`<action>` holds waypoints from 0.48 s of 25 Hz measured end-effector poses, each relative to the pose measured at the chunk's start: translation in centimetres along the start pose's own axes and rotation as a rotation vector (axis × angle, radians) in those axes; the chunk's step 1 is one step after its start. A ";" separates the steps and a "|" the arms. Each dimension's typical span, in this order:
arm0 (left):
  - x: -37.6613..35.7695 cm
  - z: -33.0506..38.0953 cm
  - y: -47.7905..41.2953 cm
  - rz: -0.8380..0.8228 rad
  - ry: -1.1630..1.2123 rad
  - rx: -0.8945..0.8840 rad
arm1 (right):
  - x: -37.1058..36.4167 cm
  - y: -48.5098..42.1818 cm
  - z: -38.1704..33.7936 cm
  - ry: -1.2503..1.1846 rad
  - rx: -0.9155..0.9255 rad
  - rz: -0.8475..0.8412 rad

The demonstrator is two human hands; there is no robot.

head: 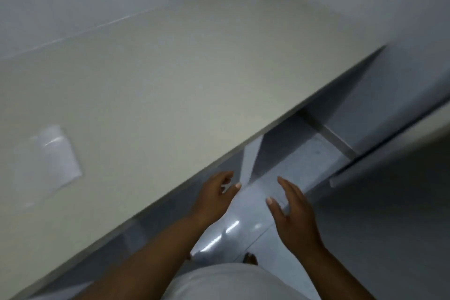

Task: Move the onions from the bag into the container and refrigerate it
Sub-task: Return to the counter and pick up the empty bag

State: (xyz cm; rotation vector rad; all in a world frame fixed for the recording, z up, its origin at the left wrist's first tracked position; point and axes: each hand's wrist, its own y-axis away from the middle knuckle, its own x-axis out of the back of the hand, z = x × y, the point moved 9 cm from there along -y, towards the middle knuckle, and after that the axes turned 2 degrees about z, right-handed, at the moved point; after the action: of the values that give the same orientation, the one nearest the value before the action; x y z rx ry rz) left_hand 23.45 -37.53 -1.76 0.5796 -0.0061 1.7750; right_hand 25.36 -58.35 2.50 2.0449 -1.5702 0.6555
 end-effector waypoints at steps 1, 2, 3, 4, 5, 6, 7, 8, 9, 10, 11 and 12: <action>3.3 -2.1 0.8 0.087 0.013 0.043 | -3.5 0.1 -1.4 -0.005 0.029 -0.103; 6.4 -3.8 1.7 0.167 0.018 0.066 | -6.6 0.3 -2.9 -0.003 0.063 -0.199; 9.8 -5.6 2.8 0.250 0.022 0.088 | -9.9 0.4 -4.7 0.002 0.099 -0.290; 13.0 -7.2 3.7 0.320 0.028 0.117 | -12.7 0.3 -6.6 0.000 0.126 -0.359; 15.9 -8.6 4.6 0.381 0.040 0.149 | -15.3 0.2 -8.4 -0.012 0.144 -0.412; 18.9 -10.0 5.6 0.443 0.059 0.182 | -17.9 0.0 -10.4 -0.034 0.158 -0.466; 21.7 -11.4 6.4 0.507 0.081 0.215 | -20.3 -0.3 -12.4 -0.061 0.169 -0.509; 24.7 -12.9 7.3 0.579 0.104 0.249 | -22.9 -0.6 -14.4 -0.079 0.182 -0.540; 27.5 -14.3 8.1 0.646 0.120 0.280 | -25.2 -1.0 -16.2 -0.089 0.193 -0.556; 30.1 -15.6 8.8 0.703 0.127 0.307 | -27.4 -1.5 -18.1 -0.093 0.200 -0.565; 32.6 -16.8 9.4 0.753 0.124 0.333 | -29.6 -1.9 -20.0 -0.093 0.203 -0.573; 34.8 -17.9 9.9 0.791 0.110 0.361 | -31.6 -2.4 -21.6 -0.089 0.201 -0.579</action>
State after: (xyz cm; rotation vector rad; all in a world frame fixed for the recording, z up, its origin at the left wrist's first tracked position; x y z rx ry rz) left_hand 1.78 -3.44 -1.19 0.8045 0.1879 2.6054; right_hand 18.61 -20.75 -0.96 2.5442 -0.8962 0.5155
